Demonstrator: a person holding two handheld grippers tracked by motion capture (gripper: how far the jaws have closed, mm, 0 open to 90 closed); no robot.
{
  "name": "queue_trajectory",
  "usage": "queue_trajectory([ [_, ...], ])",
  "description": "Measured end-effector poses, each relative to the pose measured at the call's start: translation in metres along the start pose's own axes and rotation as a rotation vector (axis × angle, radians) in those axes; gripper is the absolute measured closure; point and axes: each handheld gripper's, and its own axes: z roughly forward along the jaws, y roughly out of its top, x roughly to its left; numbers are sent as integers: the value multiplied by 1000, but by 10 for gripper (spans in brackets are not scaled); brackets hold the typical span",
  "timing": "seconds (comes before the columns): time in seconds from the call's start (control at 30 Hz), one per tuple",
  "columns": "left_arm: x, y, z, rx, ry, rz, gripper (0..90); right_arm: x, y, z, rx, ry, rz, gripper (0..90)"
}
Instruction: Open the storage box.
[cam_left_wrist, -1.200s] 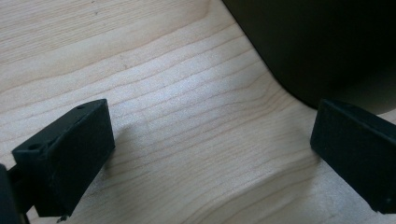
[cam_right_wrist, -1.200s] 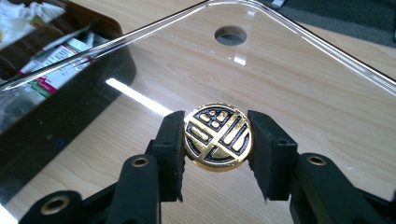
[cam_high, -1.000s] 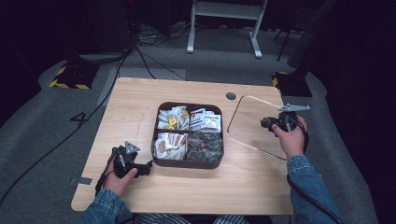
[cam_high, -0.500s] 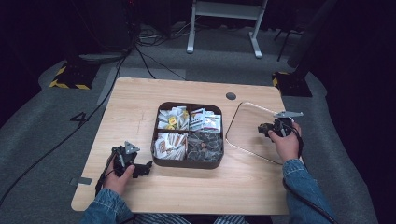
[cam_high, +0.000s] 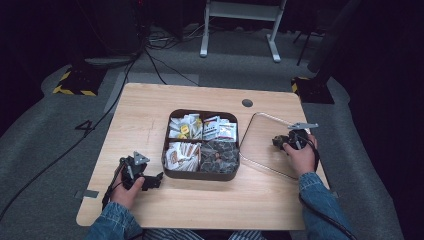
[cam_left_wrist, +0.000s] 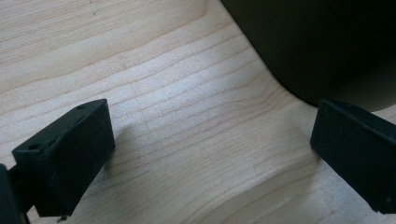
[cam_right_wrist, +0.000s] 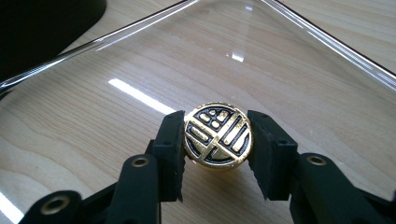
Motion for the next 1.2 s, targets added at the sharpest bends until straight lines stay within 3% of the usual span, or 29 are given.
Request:
queue_trajectory([
  [0.63, 0, 0, 0, 0, 0, 0, 0, 2, -8, 6, 8, -9, 6, 580],
  [0.93, 0, 0, 0, -1, 0, 2, 0, 7, 1, -2, -52, 5, 32, 428],
  [1.2, 0, 0, 0, -1, 0, 2, 0, 14, 12, -14, -89, 35, 38, 405],
])
